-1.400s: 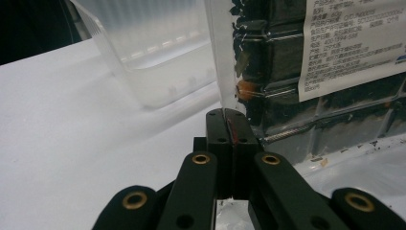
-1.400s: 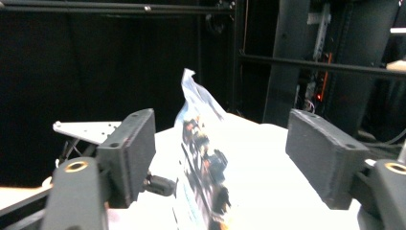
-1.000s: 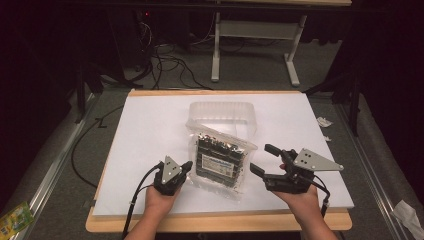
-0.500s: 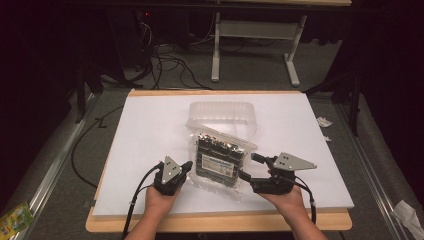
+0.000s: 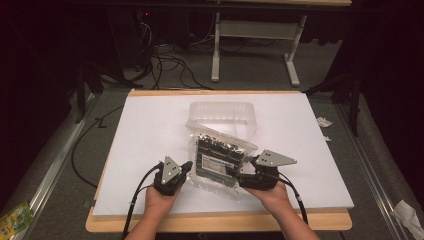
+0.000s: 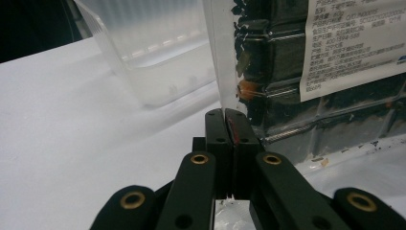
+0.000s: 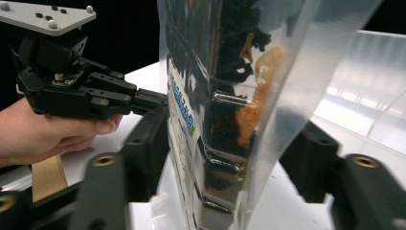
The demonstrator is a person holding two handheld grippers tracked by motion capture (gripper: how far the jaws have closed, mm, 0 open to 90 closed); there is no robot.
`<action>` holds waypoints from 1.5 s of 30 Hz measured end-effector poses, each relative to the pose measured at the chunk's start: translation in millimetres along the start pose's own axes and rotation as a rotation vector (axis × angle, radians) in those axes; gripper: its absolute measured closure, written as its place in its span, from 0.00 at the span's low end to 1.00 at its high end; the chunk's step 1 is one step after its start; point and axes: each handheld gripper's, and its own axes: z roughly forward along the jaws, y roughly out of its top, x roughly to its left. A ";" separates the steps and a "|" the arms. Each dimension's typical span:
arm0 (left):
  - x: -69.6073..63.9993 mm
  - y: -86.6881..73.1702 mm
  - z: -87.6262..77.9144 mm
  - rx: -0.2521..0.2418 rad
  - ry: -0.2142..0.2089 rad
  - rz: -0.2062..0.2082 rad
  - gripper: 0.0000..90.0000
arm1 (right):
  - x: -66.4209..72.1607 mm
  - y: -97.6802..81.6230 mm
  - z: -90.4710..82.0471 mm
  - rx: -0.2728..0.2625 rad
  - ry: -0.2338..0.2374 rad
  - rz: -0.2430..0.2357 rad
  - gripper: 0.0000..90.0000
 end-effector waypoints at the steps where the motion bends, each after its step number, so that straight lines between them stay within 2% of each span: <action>1: 0.1 0.0 0.1 0.000 -0.001 -0.001 0.99 | 0.8 0.4 -0.1 0.005 -0.004 0.002 0.50; 2: 0.1 0.0 0.1 0.000 -0.001 -0.001 0.99 | 0.8 0.4 -0.1 0.005 -0.004 0.002 0.50; 4: 0.3 0.1 0.1 0.000 -0.001 -0.003 0.99 | 1.9 1.7 -0.9 -0.013 0.001 -0.010 0.59; 7: 0.5 0.2 -0.3 0.001 -0.003 -0.006 0.99 | 3.1 2.4 -1.8 -0.011 0.000 -0.009 0.65; 8: 0.5 0.2 -0.2 0.002 -0.002 -0.009 0.99 | 4.3 2.7 -2.7 -0.018 0.003 -0.015 0.72; 10: 0.8 0.0 0.2 0.007 0.000 -0.010 0.99 | 4.4 2.8 -2.5 -0.019 0.011 -0.014 0.74; 11: 1.1 -0.4 0.6 0.010 0.001 -0.014 0.99 | 3.9 3.1 -2.3 -0.017 0.025 -0.010 0.76; 13: 1.4 -0.4 1.3 0.017 0.003 -0.017 0.99 | 2.5 4.2 -3.3 -0.012 0.091 0.012 0.83; 14: 1.5 -0.5 2.3 0.020 0.006 -0.026 0.98 | 3.2 4.4 -3.6 -0.011 0.100 0.015 0.83; 17: 2.4 -0.6 3.1 0.031 0.011 -0.035 0.94 | 5.2 4.6 -4.0 -0.012 0.107 0.013 0.84; 18: 3.5 -0.9 3.3 0.037 0.008 -0.045 0.88 | 5.7 4.7 -4.4 -0.013 0.109 0.015 0.84; 19: 6.5 -1.4 2.4 0.042 0.012 -0.065 0.77 | 5.2 5.0 -5.1 -0.008 0.111 0.027 0.84; 20: 6.5 -1.4 2.4 0.042 0.012 -0.065 0.73 | 5.2 5.0 -5.1 -0.008 0.111 0.027 0.84; 21: 7.9 -1.5 1.6 0.042 0.015 -0.085 0.73 | 4.7 5.1 -5.6 -0.007 0.111 0.031 0.84; 23: 11.1 -1.9 -1.9 0.042 0.013 -0.102 0.67 | 4.8 5.5 -6.4 -0.012 0.113 0.034 0.84; 26: 14.5 -2.5 -7.5 0.049 0.028 -0.110 0.58 | 7.1 7.9 -8.9 -0.020 0.113 0.027 0.84; 29: 17.6 -2.2 -15.0 0.052 0.047 -0.111 0.53 | 9.2 11.0 -12.3 -0.029 0.106 0.017 0.84; 33: 20.5 1.4 -22.3 0.070 0.045 -0.118 0.49 | 9.8 14.1 -17.9 -0.040 0.094 0.010 0.84; 35: 20.9 1.8 -29.1 0.098 0.049 -0.100 0.46 | 9.0 15.5 -22.3 -0.051 0.084 0.008 0.84; 37: 19.3 0.6 -37.6 0.121 0.065 -0.055 0.44 | 8.5 17.4 -27.5 -0.059 0.065 0.005 0.84; 39: 19.2 -2.3 -45.2 0.125 0.058 -0.049 0.42 | 7.0 18.6 -31.2 -0.070 0.059 0.005 0.84; 42: 21.3 -10.2 -52.6 0.104 0.055 -0.075 0.40 | 5.3 21.0 -36.5 -0.079 0.042 -0.007 0.84; 45: 28.0 -12.4 -57.7 0.068 0.015 -0.142 0.36 | 2.8 23.4 -40.8 -0.092 0.025 -0.017 0.84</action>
